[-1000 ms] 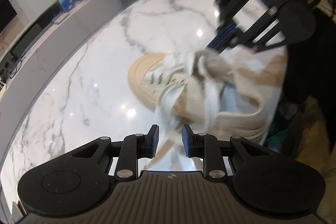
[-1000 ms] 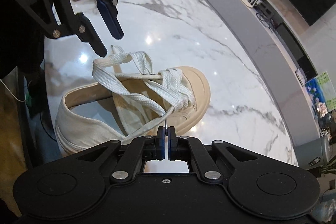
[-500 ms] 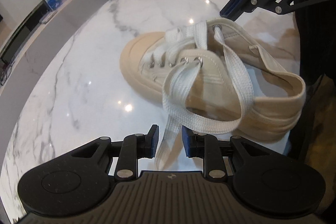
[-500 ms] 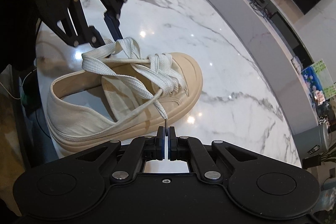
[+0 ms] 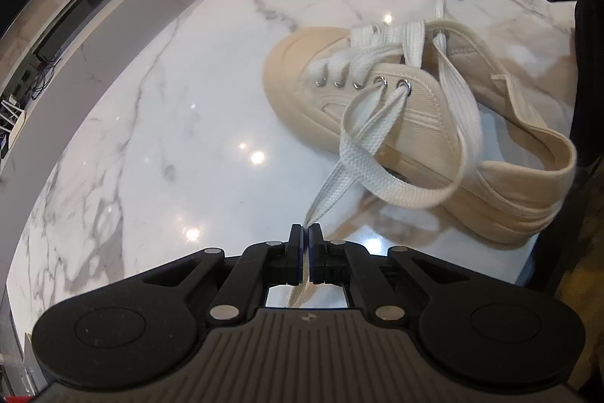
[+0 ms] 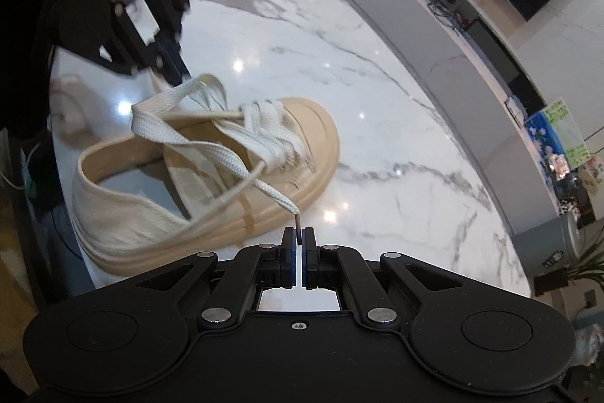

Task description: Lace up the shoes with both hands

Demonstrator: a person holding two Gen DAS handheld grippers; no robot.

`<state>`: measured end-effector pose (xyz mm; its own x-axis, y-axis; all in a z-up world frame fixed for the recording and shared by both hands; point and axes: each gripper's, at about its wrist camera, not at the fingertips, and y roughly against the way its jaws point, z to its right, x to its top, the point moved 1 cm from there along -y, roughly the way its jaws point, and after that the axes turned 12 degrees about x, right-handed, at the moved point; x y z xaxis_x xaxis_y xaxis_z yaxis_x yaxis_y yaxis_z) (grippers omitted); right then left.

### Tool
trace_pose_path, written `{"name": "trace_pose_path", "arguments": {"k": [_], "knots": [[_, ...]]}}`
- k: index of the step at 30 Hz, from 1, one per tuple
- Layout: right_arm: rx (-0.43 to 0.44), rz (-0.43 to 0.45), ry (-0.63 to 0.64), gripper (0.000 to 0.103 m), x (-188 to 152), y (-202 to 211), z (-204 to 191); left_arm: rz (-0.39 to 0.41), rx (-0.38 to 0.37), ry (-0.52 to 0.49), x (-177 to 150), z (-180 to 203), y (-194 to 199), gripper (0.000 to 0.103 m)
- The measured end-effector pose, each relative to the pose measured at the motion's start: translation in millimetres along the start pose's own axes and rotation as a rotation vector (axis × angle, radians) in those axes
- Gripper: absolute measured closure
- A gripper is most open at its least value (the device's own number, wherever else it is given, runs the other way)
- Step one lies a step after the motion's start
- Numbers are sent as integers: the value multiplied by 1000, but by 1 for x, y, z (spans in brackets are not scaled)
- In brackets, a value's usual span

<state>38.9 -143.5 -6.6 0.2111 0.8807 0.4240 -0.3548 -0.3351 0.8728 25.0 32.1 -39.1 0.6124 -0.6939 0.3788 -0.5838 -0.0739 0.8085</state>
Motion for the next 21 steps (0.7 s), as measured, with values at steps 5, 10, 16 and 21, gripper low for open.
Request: {"name": "trace_pose_path", "arguments": {"k": [5,10,16,21], "knots": [[-66,-25,-16,102,-9,15,11,9,31,2,-1,-4,12,101],[-138,-45,-54,102,-22,32,23,11,50,2,0,-4,21,101],[-209,-70,-94,102,-36,47,34,13,68,-2,1,-4,27,101],[-265,-88,-117,102,-47,60,39,19,95,-7,2,-4,35,101]]}}
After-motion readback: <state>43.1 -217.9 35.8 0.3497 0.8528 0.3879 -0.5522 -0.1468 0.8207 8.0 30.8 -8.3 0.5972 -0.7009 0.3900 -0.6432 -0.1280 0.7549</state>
